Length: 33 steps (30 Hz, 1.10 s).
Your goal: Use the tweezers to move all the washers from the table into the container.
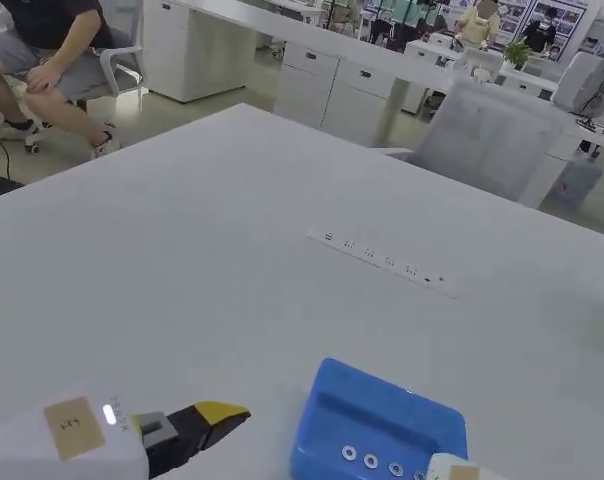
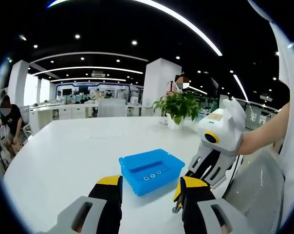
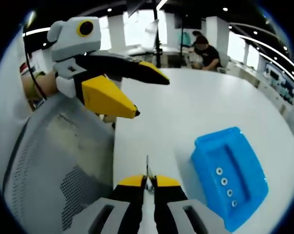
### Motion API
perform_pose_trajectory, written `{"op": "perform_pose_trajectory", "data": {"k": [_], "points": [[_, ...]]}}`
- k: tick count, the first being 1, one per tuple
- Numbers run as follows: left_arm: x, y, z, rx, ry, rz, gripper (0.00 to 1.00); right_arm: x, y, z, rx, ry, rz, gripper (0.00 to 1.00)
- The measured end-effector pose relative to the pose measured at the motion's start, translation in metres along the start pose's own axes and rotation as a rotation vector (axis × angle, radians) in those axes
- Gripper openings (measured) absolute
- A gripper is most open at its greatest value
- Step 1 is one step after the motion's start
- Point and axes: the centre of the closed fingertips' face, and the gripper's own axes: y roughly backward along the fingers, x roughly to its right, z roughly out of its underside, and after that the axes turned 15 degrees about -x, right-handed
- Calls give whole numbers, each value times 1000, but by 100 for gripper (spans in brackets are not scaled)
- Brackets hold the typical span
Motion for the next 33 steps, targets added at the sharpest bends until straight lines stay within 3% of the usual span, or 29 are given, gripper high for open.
{"op": "perform_pose_trajectory", "data": {"k": [8, 12, 23, 27, 33], "points": [[-1, 1, 0, 2, 2, -4, 45, 2, 3, 3, -8, -16, -1, 3], [-2, 1, 1, 3, 0, -6, 45, 12, 14, 1, 0, -25, 11, 3], [-4, 3, -2, 21, 7, -13, 45, 56, 60, -36, 149, -116, 47, 3], [-3, 4, -3, 31, 13, -5, 46, 76, 66, -38, 153, -103, 91, 3], [-4, 3, -2, 27, 8, -9, 46, 111, 66, -40, 166, -157, 130, 3]]}}
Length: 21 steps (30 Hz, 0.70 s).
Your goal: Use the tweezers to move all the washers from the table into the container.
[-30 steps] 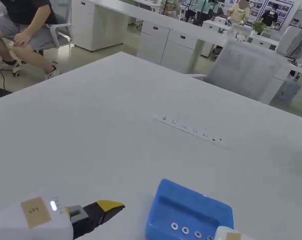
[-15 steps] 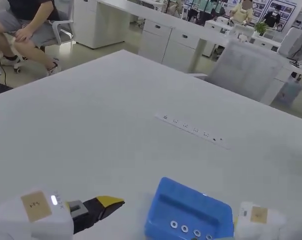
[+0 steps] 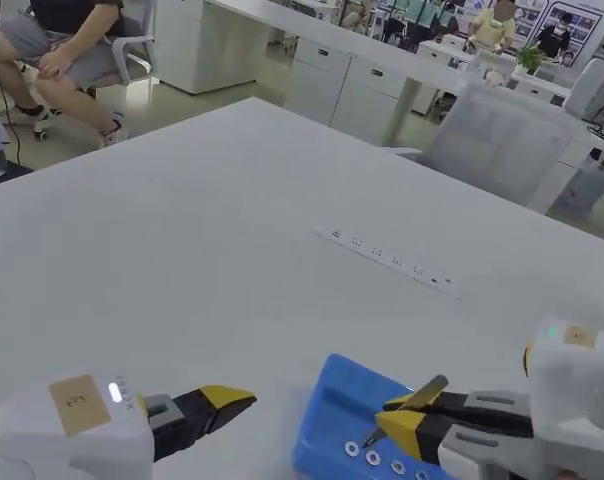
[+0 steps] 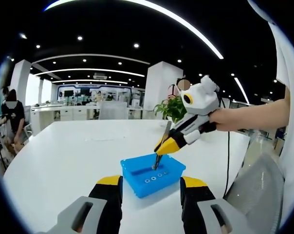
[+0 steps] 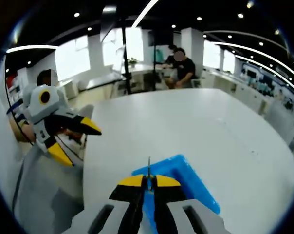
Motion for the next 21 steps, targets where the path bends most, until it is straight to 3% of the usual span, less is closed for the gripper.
{"op": "perform_pose_trajectory", "data": {"k": [3, 9, 21], "points": [[0, 0, 0, 3, 0, 0, 46, 7, -13, -1, -2, -31, -7, 3], [-1, 0, 0, 0, 3, -4, 46, 9, -48, 3, -55, -50, -41, 3], [-2, 0, 0, -3, 9, -7, 45, 11, -69, 2, -91, -36, -57, 3]]}}
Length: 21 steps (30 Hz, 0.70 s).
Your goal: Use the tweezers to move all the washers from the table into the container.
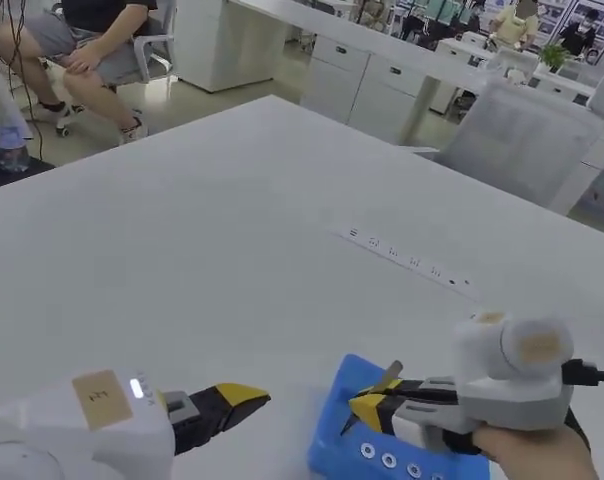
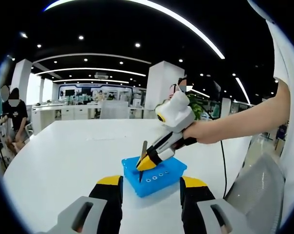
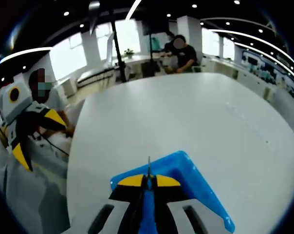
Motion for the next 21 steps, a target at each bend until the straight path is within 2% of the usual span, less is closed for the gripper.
{"op": "perform_pose_trajectory", "data": {"k": [11, 16, 21], "points": [[2, -1, 1, -9, 1, 14, 46, -1, -2, 5, -7, -21, 10, 3], [2, -2, 2, -11, 8, 15, 46, -4, 12, -2, 32, -25, 26, 3], [3, -3, 3, -21, 0, 18, 46, -9, 38, -5, 87, -18, 45, 3]]}}
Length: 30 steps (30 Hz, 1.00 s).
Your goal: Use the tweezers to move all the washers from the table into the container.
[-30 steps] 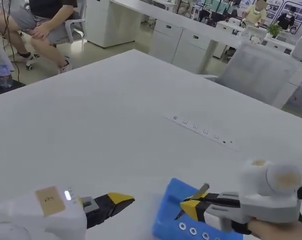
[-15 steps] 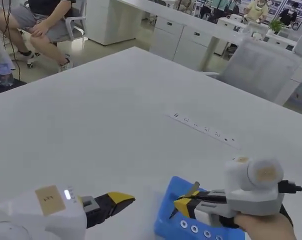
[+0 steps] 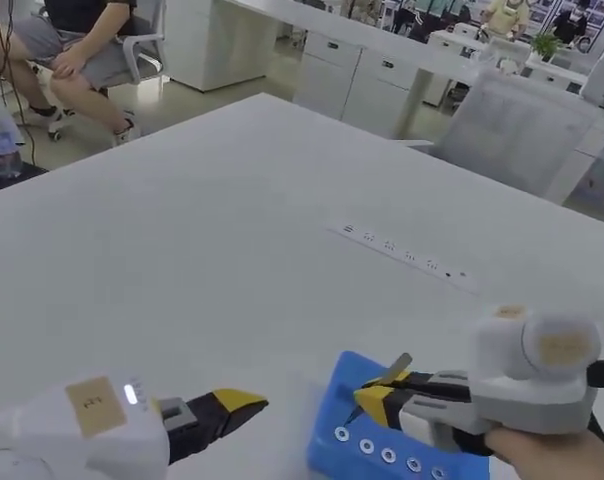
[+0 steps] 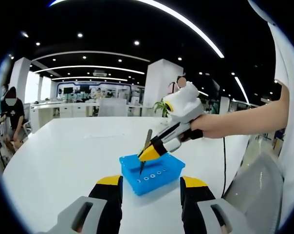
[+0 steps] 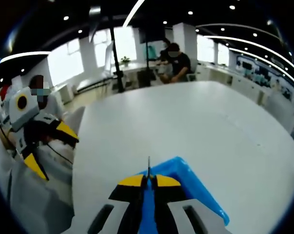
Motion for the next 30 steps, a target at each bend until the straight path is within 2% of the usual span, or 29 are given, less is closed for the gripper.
{"op": "perform_pose_trajectory", "data": {"k": [3, 7, 12, 15, 19, 24, 26, 28, 30], "points": [[2, -1, 1, -6, -1, 10, 46, -8, 17, 4, 37, -17, -6, 3], [7, -5, 5, -34, -16, 32, 46, -22, 29, 17, 47, -30, -25, 3], [21, -9, 8, -64, -19, 107, 47, -40, 37, 39, 18, 4, -27, 3], [30, -11, 15, -107, -42, 160, 45, -47, 38, 53, -11, 45, -23, 3], [42, -9, 9, -102, -9, 243, 38, -63, 38, 68, -62, 159, -28, 3], [46, -7, -1, -90, 4, 298, 34, -81, 35, 81, -110, 295, -55, 3], [50, -7, -8, -75, 1, 331, 30, -90, 34, 82, -108, 322, -76, 3], [58, -7, -15, -69, -28, 371, 28, -97, 34, 82, -107, 346, -93, 3], [65, -10, -19, -81, -129, 389, 26, -105, 33, 82, -104, 368, -109, 3]]}}
